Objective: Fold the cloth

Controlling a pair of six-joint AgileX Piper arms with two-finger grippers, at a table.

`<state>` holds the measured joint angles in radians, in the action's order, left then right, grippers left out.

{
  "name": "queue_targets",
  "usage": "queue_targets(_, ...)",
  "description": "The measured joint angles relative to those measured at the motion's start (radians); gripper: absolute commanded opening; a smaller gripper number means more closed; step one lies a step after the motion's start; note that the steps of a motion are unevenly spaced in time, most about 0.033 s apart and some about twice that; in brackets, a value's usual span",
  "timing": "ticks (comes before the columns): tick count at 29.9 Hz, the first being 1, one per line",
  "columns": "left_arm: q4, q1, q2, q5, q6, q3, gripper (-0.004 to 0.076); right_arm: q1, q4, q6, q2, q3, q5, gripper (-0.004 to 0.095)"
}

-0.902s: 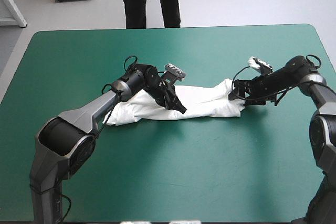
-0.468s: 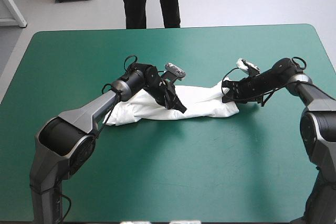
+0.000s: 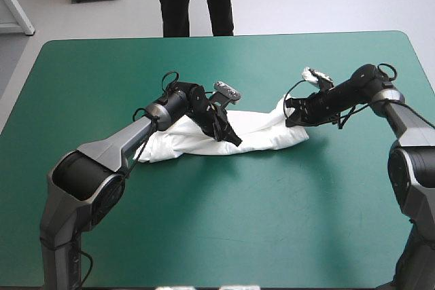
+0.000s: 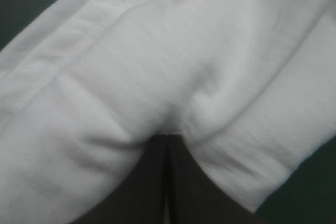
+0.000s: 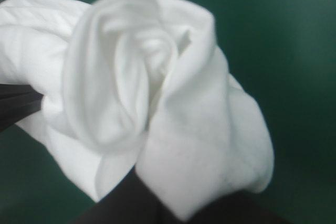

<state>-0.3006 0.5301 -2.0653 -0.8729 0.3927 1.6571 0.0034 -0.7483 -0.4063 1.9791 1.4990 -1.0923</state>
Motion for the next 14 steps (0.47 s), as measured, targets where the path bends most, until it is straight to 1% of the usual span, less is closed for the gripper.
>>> queue_targets(10,-0.005,0.0,-0.001,0.001,0.0,0.0,-0.001,0.001,-0.013,0.016,-0.08,0.163,-0.111,-0.0011)
queue_targets(14,-0.011,0.0,-0.003,0.005,0.0,0.0,-0.001,0.004,-0.019,0.017,-0.095,0.191,-0.126,-0.0012)
